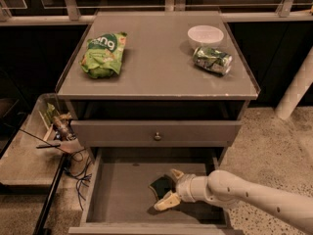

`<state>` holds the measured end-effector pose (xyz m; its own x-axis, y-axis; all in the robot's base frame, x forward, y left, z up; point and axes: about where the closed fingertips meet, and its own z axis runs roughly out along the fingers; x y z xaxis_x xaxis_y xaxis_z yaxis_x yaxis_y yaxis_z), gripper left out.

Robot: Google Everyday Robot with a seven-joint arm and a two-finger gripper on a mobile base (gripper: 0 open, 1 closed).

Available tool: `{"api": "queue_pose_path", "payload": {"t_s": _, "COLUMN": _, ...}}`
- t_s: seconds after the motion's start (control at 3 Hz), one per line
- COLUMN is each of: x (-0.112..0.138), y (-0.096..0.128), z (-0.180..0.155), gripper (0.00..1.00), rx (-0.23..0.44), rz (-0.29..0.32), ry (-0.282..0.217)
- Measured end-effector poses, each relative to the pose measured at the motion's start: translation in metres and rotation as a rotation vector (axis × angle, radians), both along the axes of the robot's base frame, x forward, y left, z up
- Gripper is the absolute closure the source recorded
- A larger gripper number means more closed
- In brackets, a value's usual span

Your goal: Place sponge into middle drawer

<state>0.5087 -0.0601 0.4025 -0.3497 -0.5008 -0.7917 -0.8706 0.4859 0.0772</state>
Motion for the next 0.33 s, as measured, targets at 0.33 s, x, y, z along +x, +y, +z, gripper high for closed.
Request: {"api": "queue_pose_path", "payload": {"t_s": 0.33, "x": 0.0000, "y": 0.0000, "z": 0.0000, "gripper": 0.00, "rx": 0.000, "rz": 0.000, "ry": 0.000}}
